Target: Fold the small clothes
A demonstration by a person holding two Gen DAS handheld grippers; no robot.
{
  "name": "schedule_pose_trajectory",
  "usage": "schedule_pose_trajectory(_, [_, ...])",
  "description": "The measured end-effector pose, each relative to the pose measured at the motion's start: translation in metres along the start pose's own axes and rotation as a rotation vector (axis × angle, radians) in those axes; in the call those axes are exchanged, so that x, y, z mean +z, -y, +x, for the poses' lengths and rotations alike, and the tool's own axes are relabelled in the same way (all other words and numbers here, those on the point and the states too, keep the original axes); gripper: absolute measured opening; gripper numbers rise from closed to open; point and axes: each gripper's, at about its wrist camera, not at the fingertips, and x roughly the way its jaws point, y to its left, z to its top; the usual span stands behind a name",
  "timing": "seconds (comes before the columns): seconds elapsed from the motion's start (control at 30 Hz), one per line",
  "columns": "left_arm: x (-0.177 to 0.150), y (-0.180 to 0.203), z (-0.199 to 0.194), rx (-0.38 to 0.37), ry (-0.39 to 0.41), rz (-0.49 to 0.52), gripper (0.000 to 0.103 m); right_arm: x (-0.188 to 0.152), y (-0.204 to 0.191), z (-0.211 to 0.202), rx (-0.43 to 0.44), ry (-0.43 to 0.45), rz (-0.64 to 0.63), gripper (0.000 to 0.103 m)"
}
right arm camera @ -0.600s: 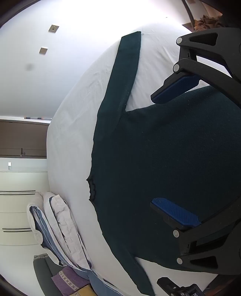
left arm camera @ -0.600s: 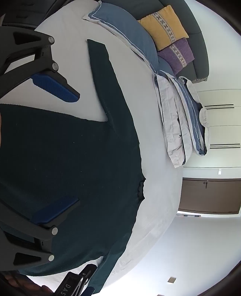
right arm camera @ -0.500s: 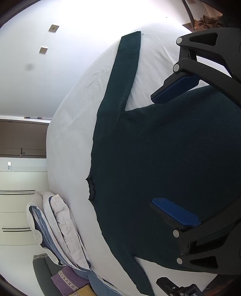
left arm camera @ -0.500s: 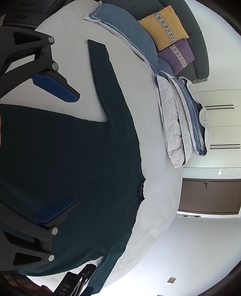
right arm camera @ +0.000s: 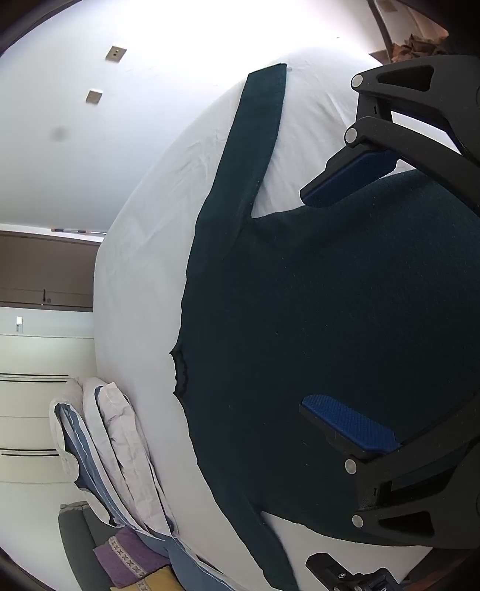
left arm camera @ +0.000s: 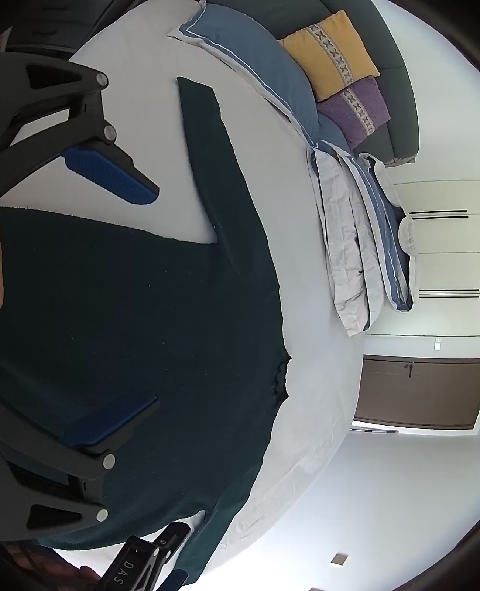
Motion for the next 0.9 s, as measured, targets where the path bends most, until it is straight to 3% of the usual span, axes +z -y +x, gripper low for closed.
schedule_pose_trajectory(0.9, [-0.0073,-0.0026,0.0005,0.0,-0.005,-0.008,0.103,-0.0061,-0.0059,0.0022,0.004,-0.002,-0.007,0.103])
